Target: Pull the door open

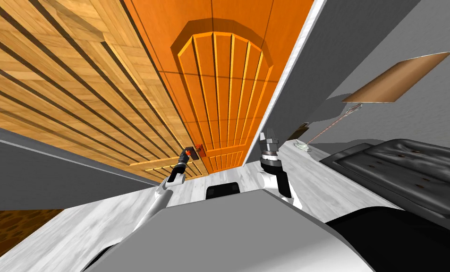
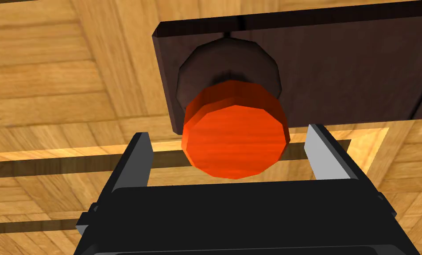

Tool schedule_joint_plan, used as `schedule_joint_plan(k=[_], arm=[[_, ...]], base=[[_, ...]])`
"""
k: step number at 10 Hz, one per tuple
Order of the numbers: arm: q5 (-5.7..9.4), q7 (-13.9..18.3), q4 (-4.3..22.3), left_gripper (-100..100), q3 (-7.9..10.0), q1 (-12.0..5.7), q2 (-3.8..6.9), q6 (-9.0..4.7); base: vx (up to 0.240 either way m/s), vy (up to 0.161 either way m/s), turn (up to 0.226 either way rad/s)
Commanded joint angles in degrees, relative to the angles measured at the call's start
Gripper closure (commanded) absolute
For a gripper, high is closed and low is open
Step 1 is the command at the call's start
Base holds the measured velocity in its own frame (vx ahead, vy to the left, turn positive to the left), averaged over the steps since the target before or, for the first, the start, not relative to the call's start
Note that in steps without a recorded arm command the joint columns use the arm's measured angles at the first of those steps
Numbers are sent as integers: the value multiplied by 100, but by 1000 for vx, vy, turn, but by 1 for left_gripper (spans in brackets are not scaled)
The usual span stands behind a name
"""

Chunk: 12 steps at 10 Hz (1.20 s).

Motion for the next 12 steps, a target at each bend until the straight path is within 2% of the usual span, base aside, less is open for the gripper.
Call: schedule_joint_plan(k=[1,2,7,8,9,10,11,12], arm=[[0,0,0,-100,0,0,0,0],[0,0,0,100,0,0,0,0],[0,0,0,100,0,0,0,0],[13,10,55,100,64,109,73,11],[13,10,55,100,64,109,73,11],[27,27,83,100,117,181,143,11],[8,34,-95,-100,19,214,81,18],[3,60,-139,-100,-46,235,82,0]], base=[[89,-62,-23],[-11,6,25],[-17,9,-10],[-127,55,102],[-154,81,90],[-158,95,139],[-216,86,38],[-220,45,-64]])
